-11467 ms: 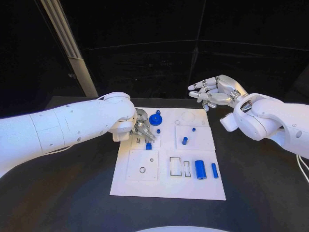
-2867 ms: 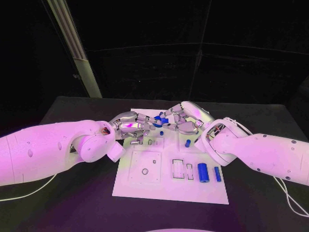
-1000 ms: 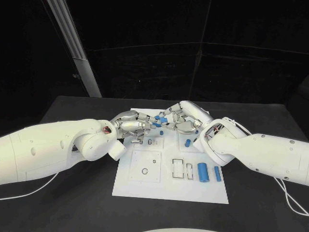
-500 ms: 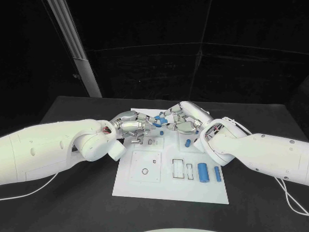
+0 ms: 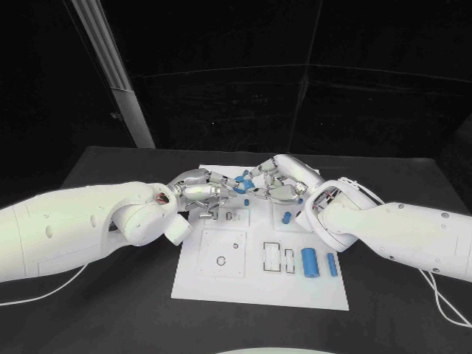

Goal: Assemble the parts on the task board

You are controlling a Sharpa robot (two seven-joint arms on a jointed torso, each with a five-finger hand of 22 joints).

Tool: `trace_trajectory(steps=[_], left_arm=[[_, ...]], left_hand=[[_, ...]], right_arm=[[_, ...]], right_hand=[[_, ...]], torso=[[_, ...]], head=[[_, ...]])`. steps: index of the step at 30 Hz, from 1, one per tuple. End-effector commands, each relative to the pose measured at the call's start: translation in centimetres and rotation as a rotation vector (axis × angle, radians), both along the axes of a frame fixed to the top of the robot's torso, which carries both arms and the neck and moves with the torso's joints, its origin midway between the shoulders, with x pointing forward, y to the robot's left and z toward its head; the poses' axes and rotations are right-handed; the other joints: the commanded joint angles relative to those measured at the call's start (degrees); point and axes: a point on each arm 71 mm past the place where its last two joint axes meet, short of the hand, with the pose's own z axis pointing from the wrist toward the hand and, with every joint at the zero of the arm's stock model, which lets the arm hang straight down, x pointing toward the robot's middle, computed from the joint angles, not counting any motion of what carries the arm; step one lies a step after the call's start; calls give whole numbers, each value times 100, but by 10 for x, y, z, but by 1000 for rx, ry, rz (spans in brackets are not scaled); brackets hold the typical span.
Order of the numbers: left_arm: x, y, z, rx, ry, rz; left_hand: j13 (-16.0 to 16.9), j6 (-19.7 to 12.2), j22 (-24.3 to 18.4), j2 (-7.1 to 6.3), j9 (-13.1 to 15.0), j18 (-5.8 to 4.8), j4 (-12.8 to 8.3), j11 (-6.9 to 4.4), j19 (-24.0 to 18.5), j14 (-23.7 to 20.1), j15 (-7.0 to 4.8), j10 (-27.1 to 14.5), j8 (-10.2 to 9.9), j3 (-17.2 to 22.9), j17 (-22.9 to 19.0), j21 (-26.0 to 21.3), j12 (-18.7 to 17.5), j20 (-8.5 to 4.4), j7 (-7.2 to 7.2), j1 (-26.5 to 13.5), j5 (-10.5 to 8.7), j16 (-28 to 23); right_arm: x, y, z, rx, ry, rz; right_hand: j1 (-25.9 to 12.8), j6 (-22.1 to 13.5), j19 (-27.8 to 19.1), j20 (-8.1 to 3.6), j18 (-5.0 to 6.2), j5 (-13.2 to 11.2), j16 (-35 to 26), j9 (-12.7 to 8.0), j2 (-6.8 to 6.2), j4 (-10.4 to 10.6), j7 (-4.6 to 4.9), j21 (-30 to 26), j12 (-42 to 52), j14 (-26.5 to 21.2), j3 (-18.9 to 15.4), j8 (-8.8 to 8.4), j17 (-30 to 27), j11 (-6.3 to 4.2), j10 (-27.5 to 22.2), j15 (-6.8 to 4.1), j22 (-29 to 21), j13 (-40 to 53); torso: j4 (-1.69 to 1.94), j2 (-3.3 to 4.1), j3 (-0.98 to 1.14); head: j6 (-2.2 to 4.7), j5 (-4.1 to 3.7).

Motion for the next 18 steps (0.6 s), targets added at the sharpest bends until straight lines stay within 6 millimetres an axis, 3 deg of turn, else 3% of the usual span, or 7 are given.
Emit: trace_trajectory(steps=[1, 18], left_arm=[[0, -2, 4, -16, -14, -3], [0, -2, 4, -15, -14, -3]], left_hand=[[-6, 31, 5, -7, 3, -81, -46, -19, 18, 532, -26, 10, -3, -3, 1280, 24, 38, -7, -4, -49, 26, 28], [-9, 40, 14, -9, 3, -83, -57, -14, 22, 533, -25, 13, -4, 1, 1283, 31, 38, -7, 2, -53, 30, 30]], right_arm=[[0, 2, -2, -27, 14, 9], [1, 8, -4, -64, 7, -12]], right_hand=[[-40, 30, 6, 31, -111, 34, 23, 8, 25, 26, 5, 20, -4, 373, -28, 17, 361, 34, -8, 48, -3, -5], [-77, 34, 7, 36, -112, 39, 32, 6, 19, 66, 3, 24, 10, 374, -74, 9, 371, 34, 0, 50, 3, 9]], torso=[[0, 1, -1], [2, 1, -2]], head=[[-2, -4], [-21, -22]])
